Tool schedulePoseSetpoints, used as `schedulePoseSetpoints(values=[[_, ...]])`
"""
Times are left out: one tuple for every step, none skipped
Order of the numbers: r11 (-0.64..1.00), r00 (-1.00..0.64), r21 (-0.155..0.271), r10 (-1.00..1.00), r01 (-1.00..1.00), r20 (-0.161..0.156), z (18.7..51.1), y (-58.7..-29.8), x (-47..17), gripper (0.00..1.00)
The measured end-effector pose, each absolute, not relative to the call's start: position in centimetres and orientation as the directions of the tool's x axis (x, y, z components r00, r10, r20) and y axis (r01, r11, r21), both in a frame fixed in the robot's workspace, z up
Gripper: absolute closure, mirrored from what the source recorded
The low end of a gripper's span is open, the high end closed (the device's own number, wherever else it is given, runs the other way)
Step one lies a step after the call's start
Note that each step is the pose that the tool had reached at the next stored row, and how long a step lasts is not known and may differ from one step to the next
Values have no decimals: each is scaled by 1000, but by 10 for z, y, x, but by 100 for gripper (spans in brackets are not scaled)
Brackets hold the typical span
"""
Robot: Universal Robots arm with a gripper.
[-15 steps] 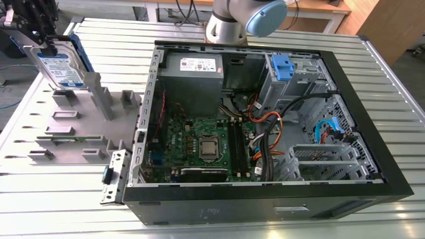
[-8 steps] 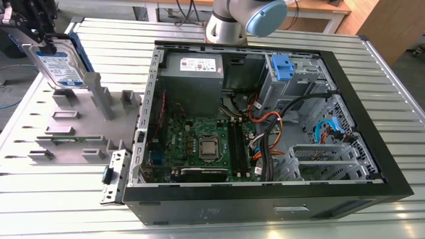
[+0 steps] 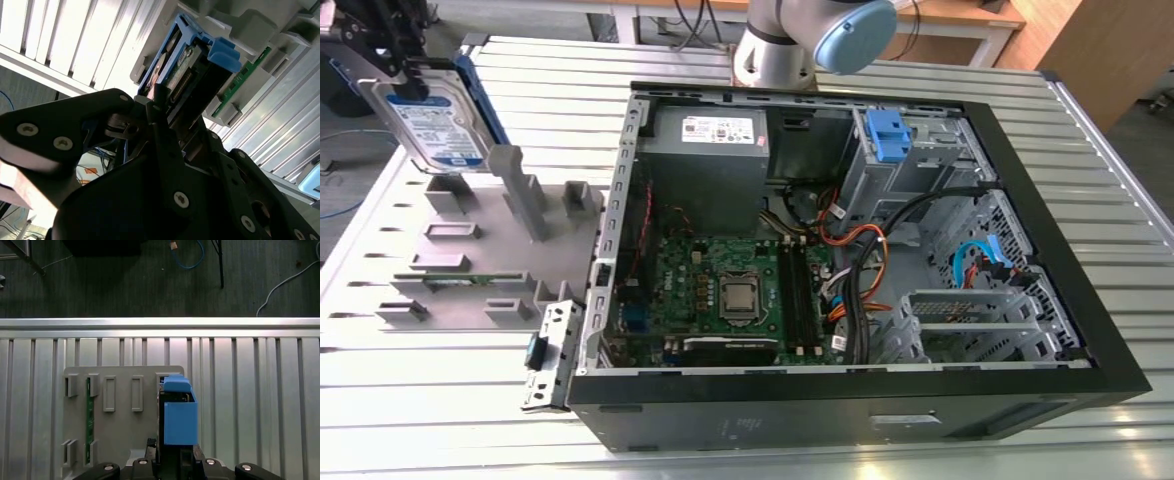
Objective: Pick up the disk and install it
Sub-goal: 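Pick up the disk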
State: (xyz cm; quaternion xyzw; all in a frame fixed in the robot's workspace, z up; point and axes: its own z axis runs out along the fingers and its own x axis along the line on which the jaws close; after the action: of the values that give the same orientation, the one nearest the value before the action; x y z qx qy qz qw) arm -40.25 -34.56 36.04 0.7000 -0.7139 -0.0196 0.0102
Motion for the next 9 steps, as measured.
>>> schedulePoseSetpoints(values=[[19, -20, 42, -1000, -999, -13, 362, -346, -402, 65], [19, -20, 42, -1000, -999, -13, 364, -346, -402, 65], [19, -20, 42, -1000, -999, -13, 366, -346, -402, 65], [19, -20, 42, -1000, -999, -13, 368, -346, -402, 65], [19, -20, 42, -1000, -999, -13, 370, -346, -402, 65], [19, -20, 42, -1000, -999, -13, 372, -346, -402, 65], [19, -20, 42, -1000, -999, -13, 373, -346, -402, 65], [19, -20, 42, -1000, -999, -13, 373, -346, -402, 65], [19, -20, 42, -1000, -999, -13, 373, -346, -402, 65]])
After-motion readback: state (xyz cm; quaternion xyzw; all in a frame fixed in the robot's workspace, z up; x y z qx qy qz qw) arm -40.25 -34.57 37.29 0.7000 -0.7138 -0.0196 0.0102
